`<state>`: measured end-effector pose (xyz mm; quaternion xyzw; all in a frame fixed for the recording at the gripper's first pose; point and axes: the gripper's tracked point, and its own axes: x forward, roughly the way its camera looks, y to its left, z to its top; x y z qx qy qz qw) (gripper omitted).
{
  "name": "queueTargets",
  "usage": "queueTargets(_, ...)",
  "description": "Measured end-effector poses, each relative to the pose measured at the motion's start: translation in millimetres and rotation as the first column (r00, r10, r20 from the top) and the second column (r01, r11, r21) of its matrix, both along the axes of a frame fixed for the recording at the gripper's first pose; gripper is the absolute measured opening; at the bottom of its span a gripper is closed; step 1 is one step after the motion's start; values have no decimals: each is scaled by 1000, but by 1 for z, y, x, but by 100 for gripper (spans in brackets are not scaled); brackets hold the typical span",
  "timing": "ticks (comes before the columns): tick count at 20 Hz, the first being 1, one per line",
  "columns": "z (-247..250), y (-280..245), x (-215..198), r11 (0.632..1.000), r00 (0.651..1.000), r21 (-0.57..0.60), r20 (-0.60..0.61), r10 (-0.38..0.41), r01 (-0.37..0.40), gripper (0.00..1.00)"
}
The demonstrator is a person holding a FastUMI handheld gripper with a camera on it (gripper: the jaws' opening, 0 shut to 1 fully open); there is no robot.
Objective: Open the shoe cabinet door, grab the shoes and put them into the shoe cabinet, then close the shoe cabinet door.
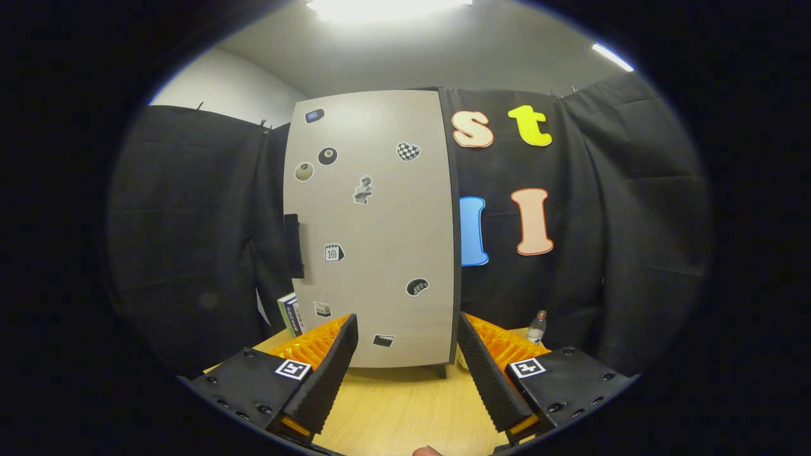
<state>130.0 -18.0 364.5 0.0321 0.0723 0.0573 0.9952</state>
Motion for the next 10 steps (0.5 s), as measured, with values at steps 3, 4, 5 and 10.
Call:
queueTargets(3,0,2,1,1000,1000,3,-2,1,-1,98)
queueTargets(4,1,2,2,1000,1000,-1,1,-1,1,98)
queueTargets(5,2,3,2,1000,1000,-5,5,-3,3,98)
queueTargets(10,6,7,5,1000,1000,14,15,-7,7,98)
